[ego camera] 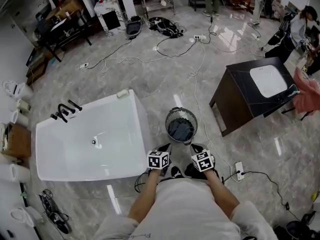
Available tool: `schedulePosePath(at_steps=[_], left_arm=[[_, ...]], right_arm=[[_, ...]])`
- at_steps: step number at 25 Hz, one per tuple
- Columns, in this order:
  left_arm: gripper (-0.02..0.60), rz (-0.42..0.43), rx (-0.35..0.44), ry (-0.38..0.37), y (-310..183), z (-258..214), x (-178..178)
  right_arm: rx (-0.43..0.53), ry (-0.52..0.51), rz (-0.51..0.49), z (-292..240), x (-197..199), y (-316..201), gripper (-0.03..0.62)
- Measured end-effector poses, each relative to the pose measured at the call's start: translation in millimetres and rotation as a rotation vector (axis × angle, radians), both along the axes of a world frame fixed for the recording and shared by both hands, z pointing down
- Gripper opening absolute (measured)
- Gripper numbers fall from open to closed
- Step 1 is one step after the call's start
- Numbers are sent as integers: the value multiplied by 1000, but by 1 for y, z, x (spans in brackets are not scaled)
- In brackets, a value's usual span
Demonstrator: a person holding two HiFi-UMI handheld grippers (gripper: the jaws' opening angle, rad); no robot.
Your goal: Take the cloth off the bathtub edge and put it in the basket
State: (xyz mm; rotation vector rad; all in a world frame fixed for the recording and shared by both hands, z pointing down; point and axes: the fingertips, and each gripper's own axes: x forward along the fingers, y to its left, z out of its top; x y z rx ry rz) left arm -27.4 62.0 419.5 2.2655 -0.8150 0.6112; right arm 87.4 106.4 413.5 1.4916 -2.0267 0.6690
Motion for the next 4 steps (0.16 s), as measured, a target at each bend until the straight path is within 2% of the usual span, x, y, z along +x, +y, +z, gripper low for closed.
schedulePosePath(at_steps=[4], left_arm=[[58,-17,-4,-55,-4,0,-5]], right_arm=[[16,-15,12,-2,1,-6,1]])
